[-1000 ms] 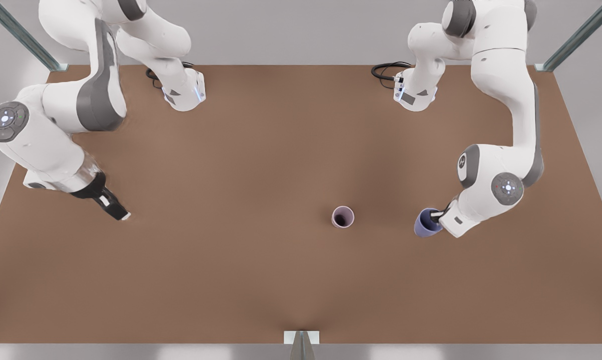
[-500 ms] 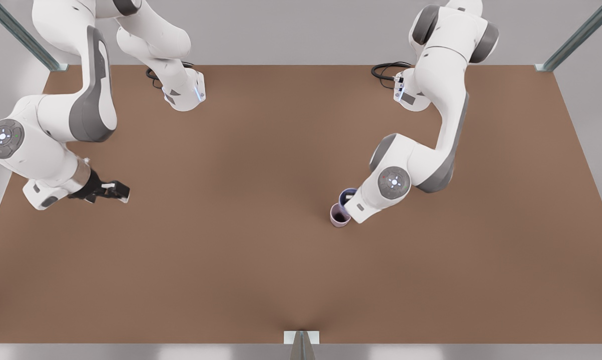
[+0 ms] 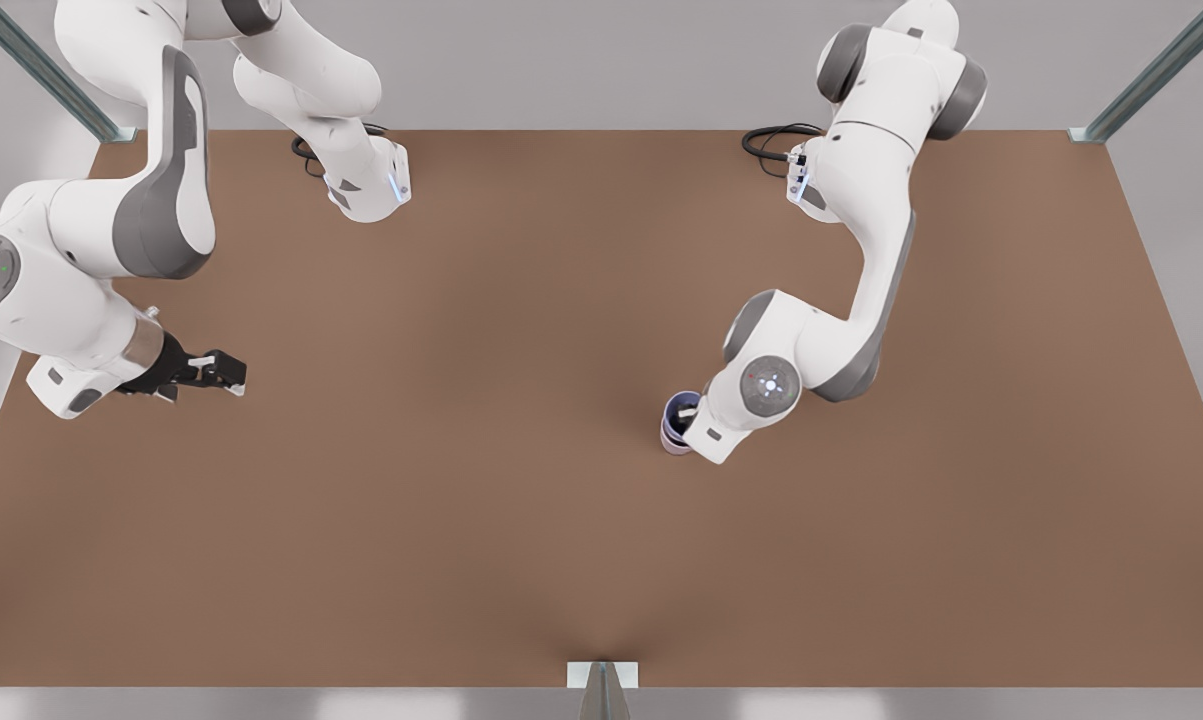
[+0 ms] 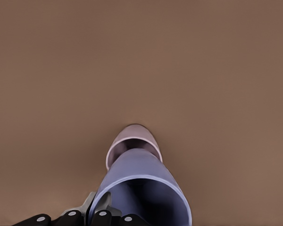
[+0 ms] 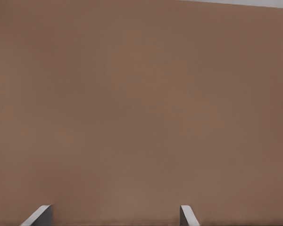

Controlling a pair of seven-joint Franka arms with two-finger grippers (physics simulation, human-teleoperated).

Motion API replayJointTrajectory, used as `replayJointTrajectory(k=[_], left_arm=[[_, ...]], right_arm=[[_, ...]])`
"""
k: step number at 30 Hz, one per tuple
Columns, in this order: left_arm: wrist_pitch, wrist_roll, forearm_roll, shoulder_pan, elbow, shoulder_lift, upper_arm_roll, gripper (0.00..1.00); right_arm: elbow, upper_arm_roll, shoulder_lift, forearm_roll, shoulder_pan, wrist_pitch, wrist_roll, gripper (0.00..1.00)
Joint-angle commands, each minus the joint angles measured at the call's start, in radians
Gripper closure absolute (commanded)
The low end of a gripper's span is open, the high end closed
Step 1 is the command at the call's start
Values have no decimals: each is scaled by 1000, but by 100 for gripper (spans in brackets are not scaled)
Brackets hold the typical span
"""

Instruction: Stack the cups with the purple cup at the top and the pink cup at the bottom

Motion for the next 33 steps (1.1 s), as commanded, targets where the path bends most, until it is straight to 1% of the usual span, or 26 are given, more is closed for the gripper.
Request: replayJointTrajectory(k=[1, 11, 12, 13, 14, 15, 16, 17, 18, 19, 20, 21, 28, 29, 30, 31, 32, 33], left_arm=[[13, -178, -2, 0, 0, 4, -2, 79], [15, -173, 3, 2, -2, 19, -2, 79], [15, -173, 3, 2, -2, 24, -2, 77], [15, -173, 3, 2, -2, 24, -2, 72], [15, -173, 3, 2, -2, 24, -2, 62], [15, -173, 3, 2, -2, 24, -2, 54], [15, -173, 3, 2, -2, 24, -2, 49], [15, -173, 3, 2, -2, 24, -2, 39], [15, -173, 3, 2, -2, 24, -2, 25], [15, -173, 3, 5, -2, 23, -7, 18], [15, -173, 3, 6, -2, 23, -7, 3], [15, -173, 3, 8, -2, 23, -7, 0], [-7, -158, 6, 29, 3, 7, -7, 0], [-95, -65, -2, 55, 17, -10, -5, 0], [-215, 136, 0, 84, 52, -46, 10, 0], [-297, 317, 12, 175, 63, -114, 11, 0], [-330, 443, 73, 225, 63, -158, 11, 0], [-360, 511, 146, 239, 64, -189, 17, 0]], right_arm=[[3, 0, 0, 3, 2, -20, 148, 0], [-3, 0, 3, 4, 6, 4, 148, 0], [-3, 0, 3, 4, 6, 1, 147, 0], [-3, 0, 3, 4, 5, 1, 147, 0], [-3, 0, 3, 4, 5, -4, 145, 0], [-3, 2, 3, 6, 3, -4, 144, 0], [-3, 0, 3, 6, 2, -2, 144, 0], [-3, 0, 3, 7, 2, 0, 144, 0], [-3, 0, 3, 7, 2, 3, 144, 0], [-3, 0, 3, 7, 2, 4, 144, 0], [-3, 0, 3, 9, 2, 6, 144, 0], [-3, 0, 3, 9, 2, 6, 144, 0], [2, 0, 10, 10, 2, 6, 144, 0], [2, 0, 10, 10, 2, 6, 144, 0], [2, 0, 10, 10, 2, 6, 144, 0], [2, 0, 10, 10, 0, 6, 144, 0], [3, 0, 10, 10, 0, 6, 144, 0], [3, 0, 10, 10, 0, 6, 144, 0]])
